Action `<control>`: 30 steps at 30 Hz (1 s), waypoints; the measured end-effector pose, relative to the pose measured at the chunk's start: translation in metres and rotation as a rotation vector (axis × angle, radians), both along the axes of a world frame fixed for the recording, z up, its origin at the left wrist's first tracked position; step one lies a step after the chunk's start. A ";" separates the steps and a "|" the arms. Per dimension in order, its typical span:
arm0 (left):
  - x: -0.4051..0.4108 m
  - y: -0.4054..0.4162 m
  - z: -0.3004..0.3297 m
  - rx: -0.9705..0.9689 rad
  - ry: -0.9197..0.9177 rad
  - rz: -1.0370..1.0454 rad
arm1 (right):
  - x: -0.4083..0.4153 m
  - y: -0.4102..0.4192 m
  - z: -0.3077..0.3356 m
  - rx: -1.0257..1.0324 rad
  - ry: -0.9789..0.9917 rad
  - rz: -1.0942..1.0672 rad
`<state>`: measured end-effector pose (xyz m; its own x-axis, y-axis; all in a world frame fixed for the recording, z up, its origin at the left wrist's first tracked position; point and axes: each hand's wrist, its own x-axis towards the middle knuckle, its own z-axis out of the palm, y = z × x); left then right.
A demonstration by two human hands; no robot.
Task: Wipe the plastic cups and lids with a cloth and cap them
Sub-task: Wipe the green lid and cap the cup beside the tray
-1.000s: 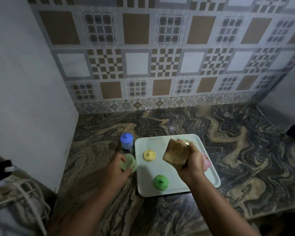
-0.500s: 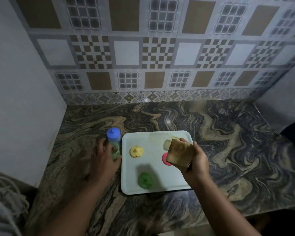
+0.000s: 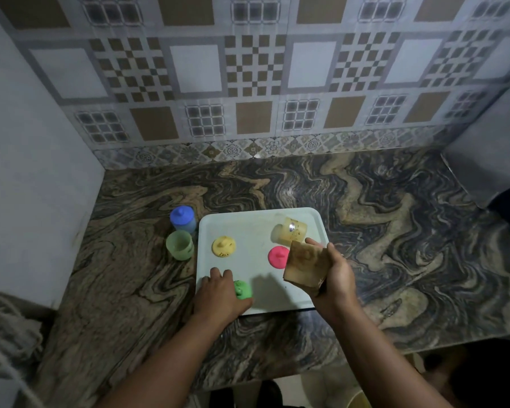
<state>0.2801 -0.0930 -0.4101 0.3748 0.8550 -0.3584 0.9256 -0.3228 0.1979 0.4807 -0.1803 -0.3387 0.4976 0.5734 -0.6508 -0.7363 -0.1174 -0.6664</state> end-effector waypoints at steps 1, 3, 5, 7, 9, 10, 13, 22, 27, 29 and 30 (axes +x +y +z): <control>0.003 -0.001 0.000 0.002 0.005 0.005 | 0.000 -0.001 -0.002 -0.005 0.001 0.009; 0.004 -0.001 -0.001 0.003 -0.006 0.020 | 0.000 -0.003 -0.007 -0.020 -0.009 0.027; 0.002 -0.003 -0.001 0.011 -0.013 0.024 | -0.001 -0.005 -0.010 -0.040 -0.018 0.046; -0.002 -0.003 -0.001 0.032 -0.018 0.018 | -0.004 -0.007 -0.016 -0.073 -0.024 0.053; -0.003 -0.005 0.003 0.036 -0.089 0.041 | -0.007 -0.008 -0.019 -0.093 -0.020 0.093; -0.002 -0.007 0.006 0.025 -0.166 0.074 | -0.010 -0.009 -0.021 -0.104 -0.011 0.121; 0.007 -0.013 0.024 -0.039 -0.418 0.181 | -0.019 -0.009 -0.021 -0.132 0.049 0.194; 0.031 -0.024 0.051 -0.706 -0.934 0.768 | -0.030 -0.001 -0.017 -0.167 0.116 0.323; 0.028 -0.031 0.055 -0.950 -1.161 1.029 | -0.024 0.002 -0.015 -0.136 0.099 0.348; 0.028 -0.033 0.056 -1.019 -1.188 1.075 | -0.022 0.003 -0.019 -0.124 0.098 0.372; 0.028 -0.033 0.057 -1.042 -1.206 1.087 | -0.020 0.003 -0.021 -0.117 0.086 0.386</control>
